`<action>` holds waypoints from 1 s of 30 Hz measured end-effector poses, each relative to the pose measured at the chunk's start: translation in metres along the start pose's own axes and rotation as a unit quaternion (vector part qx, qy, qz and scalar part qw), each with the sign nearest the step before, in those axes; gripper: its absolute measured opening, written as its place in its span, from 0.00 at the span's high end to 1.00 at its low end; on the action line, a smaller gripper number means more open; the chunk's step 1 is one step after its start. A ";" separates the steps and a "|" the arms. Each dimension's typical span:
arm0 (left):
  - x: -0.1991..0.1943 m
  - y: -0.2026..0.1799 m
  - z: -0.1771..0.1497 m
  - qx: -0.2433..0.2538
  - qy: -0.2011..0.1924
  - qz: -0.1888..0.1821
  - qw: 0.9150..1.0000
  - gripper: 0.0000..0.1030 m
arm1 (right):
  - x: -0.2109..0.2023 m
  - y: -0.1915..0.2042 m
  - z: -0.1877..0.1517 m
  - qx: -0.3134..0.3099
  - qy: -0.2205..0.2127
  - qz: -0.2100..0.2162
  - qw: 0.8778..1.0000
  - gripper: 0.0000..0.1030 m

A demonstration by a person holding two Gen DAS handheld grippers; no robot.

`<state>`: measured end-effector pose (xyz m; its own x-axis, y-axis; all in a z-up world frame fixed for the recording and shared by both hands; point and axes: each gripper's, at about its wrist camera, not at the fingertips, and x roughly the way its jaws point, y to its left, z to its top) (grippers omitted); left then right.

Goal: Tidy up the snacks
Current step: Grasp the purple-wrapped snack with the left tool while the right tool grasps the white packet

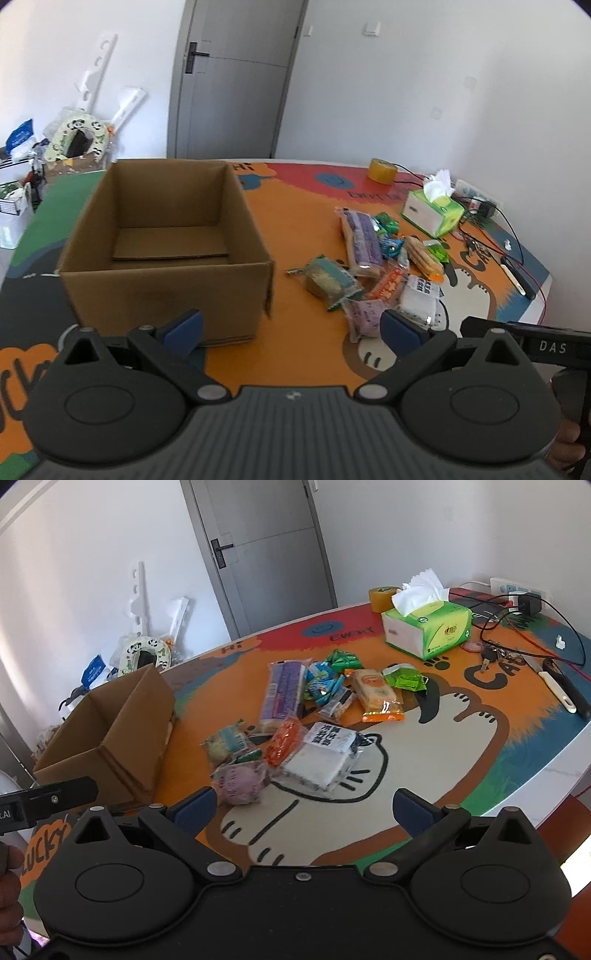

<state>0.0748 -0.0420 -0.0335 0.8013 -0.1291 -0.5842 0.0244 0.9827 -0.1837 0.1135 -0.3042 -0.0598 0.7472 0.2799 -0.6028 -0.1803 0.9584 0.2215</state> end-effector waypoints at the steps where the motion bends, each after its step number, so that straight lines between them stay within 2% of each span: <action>1: 0.004 -0.003 0.000 0.001 0.002 -0.003 1.000 0.02 | 0.002 -0.002 -0.001 0.001 0.001 -0.001 1.000 0.00; 10: 0.036 -0.021 0.002 0.011 0.010 -0.020 1.000 0.03 | 0.022 -0.030 -0.004 0.014 -0.003 0.002 1.000 0.01; 18: 0.063 -0.035 0.002 0.018 0.026 -0.035 0.999 0.11 | 0.045 -0.042 -0.004 0.016 0.017 0.024 0.999 0.25; 22: 0.077 -0.039 0.000 0.018 0.036 -0.035 0.999 0.17 | 0.054 -0.040 -0.002 0.006 0.021 0.034 0.999 0.32; 28: 0.095 -0.045 -0.002 0.015 0.049 -0.041 0.998 0.25 | 0.066 -0.037 0.001 0.000 0.029 0.052 0.998 0.49; 30: 0.100 -0.047 -0.002 0.015 0.055 -0.043 0.997 0.27 | 0.069 -0.036 0.002 -0.002 0.031 0.064 0.997 0.63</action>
<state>0.1526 -0.1012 -0.0852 0.7256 -0.2259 -0.6500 0.1098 0.9705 -0.2147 0.1727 -0.3196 -0.1079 0.6761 0.4036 -0.6164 -0.2746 0.9144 0.2975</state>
